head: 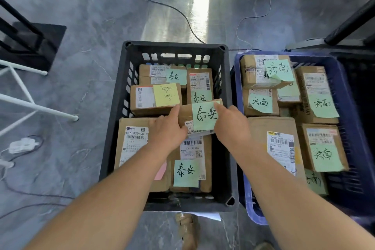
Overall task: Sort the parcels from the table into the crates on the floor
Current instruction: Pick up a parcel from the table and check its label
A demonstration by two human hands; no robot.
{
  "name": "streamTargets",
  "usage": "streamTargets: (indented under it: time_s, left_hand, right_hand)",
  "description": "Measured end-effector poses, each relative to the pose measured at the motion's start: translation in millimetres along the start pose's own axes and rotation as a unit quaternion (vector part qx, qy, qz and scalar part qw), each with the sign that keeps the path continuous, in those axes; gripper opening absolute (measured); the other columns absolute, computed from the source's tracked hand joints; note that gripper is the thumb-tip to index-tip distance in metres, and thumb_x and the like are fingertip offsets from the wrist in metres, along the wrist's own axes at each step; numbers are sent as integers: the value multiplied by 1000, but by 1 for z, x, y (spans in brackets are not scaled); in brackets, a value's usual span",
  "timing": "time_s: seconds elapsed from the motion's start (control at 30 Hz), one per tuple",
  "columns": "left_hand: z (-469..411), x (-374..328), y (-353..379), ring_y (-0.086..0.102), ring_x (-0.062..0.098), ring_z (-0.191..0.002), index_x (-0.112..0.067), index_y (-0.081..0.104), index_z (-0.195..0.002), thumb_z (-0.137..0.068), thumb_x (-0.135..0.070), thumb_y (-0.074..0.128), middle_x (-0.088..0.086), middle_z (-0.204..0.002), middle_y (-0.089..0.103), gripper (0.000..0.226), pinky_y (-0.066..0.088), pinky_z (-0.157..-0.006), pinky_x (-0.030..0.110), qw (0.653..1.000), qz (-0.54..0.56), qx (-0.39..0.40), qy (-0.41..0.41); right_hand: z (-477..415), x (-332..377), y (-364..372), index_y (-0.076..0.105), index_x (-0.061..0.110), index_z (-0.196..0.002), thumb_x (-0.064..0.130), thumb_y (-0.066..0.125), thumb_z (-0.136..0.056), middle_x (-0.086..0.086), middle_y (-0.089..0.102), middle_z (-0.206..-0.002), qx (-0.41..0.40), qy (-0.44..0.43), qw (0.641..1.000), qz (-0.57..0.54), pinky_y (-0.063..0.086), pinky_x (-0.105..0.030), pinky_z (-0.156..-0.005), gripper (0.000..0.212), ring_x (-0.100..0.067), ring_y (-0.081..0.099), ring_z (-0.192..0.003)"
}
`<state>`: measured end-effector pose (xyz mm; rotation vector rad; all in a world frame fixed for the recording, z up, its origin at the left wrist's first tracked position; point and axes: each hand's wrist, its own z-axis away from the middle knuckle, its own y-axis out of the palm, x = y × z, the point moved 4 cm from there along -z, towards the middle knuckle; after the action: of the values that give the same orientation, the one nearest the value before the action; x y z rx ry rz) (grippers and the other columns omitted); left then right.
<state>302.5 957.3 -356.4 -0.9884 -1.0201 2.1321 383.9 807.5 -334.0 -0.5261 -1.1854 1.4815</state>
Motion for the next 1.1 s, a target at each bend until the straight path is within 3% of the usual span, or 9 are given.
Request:
streamTargets:
  time_s: [0.23,0.53,0.73,0.83,1.0,1.1]
  left_hand:
    - [-8,-7,2,50,24,-111,-25,14,-152,-97,-31,46,1,-123,60,63,32,-93,40,997,-73,-25,20]
    - [-24,-9,6,49,21,-101,-28,20,-147,-98,-34,44,-4,-107,64,55,25,-79,35,989,-130,-56,43]
    - [-26,-8,-1,50,24,-103,-28,21,-145,-97,-31,46,-3,-104,66,54,23,-80,36,986,-123,-92,62]
    - [-28,-7,6,50,23,-105,-28,21,-146,-97,-31,46,-3,-107,66,55,21,-79,34,986,-129,-81,60]
    - [-29,3,18,48,23,-113,-28,24,-150,-96,-33,46,-4,-116,64,59,29,-91,38,987,-155,-28,37]
    - [-31,2,21,46,23,-116,-28,22,-151,-97,-37,46,-3,-120,63,60,29,-93,40,984,-175,-4,37]
  right_hand:
    - [-2,3,5,40,14,-138,8,50,-92,-12,48,-110,-4,-5,1000,17,39,-32,-64,48,-28,52,-97]
    - [-20,0,15,41,13,-137,4,51,-90,-14,48,-111,-26,8,999,-22,37,-32,-63,49,-29,50,-93]
    - [-22,0,9,40,14,-138,1,49,-89,-8,37,-95,-58,1,998,-36,34,-34,-58,52,-25,39,-81]
    - [-24,1,14,42,14,-134,3,51,-88,-6,35,-93,-40,8,999,-24,34,-33,-59,48,-23,38,-77]
    - [-22,5,27,45,9,-124,6,56,-87,-13,49,-105,40,16,999,24,35,-32,-58,39,-23,41,-73]
    - [-22,7,32,42,5,-127,6,52,-90,-16,51,-114,72,16,997,39,37,-33,-63,38,-29,53,-87]
